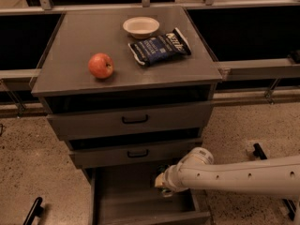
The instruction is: Place green can into bottom drawer
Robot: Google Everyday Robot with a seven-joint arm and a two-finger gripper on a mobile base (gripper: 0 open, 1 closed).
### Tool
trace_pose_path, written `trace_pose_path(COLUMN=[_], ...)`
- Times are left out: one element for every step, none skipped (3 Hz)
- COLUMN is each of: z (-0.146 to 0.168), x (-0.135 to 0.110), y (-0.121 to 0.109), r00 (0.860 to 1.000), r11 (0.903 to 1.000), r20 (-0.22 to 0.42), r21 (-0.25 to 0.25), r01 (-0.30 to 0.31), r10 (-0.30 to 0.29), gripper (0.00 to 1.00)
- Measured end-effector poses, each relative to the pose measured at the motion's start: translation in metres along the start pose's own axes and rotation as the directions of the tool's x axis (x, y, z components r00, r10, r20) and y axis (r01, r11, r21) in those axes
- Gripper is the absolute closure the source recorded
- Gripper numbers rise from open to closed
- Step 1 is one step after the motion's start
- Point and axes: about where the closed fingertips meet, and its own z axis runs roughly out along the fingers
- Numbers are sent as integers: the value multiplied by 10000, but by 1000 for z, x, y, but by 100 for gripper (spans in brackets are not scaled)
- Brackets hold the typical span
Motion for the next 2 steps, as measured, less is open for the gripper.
trace_pose_path(z=[8, 42], x=[-1, 10], y=[2, -1], r00=[9997, 9927], r11=[9992, 9775], r20=[199, 423], r21=[371, 1748], r01=[-159, -1182], r10=[151, 1125], gripper=[100, 100])
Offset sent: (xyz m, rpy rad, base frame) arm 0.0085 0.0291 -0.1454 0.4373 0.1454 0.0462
